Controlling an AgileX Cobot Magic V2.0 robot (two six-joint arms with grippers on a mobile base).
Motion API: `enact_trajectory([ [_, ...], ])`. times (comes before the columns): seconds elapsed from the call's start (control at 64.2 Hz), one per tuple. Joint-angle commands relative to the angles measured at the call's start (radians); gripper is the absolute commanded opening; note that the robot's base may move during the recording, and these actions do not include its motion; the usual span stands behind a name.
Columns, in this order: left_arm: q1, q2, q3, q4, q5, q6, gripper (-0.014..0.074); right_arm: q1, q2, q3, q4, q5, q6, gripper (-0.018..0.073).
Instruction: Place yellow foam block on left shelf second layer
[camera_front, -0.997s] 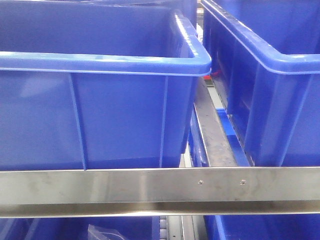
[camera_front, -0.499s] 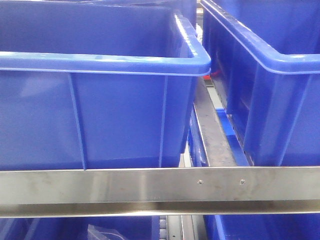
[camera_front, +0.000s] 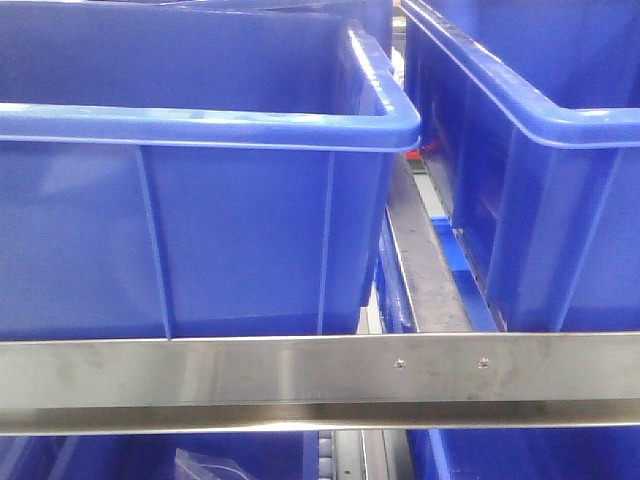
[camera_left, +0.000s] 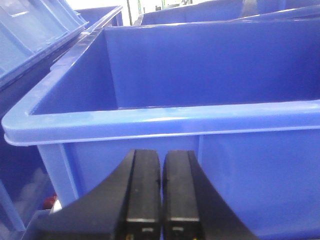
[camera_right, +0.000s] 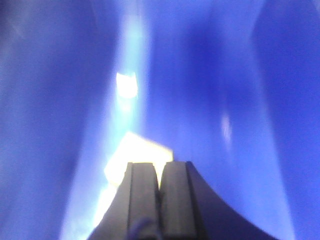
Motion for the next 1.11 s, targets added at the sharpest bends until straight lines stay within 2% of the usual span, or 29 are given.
enact_trajectory([
  [0.0,0.001,-0.02,0.026,-0.011,-0.083,-0.003,0.0124,-0.006,-0.097,0.045,0.0,-0.159,-0.003,0.0046],
  [0.14,0.001,-0.02,0.026,-0.011,-0.083,-0.003,0.0124,-0.006,-0.253,0.204,0.0,-0.246,-0.003,0.0046],
  [0.312,0.001,-0.02,0.026,-0.011,-0.083,-0.003,0.0124,-0.006,-0.473,0.386,0.003,-0.238,0.047,0.0046],
  [0.514,0.001,-0.02,0.026,-0.011,-0.083,-0.003,0.0124,-0.006,-0.683,0.51,0.003,-0.235,0.057,0.0046],
  [1.091,0.001,-0.02,0.026,-0.011,-0.083,-0.003,0.0124,-0.006,-0.735,0.562,0.003,-0.214,0.057,0.0046],
])
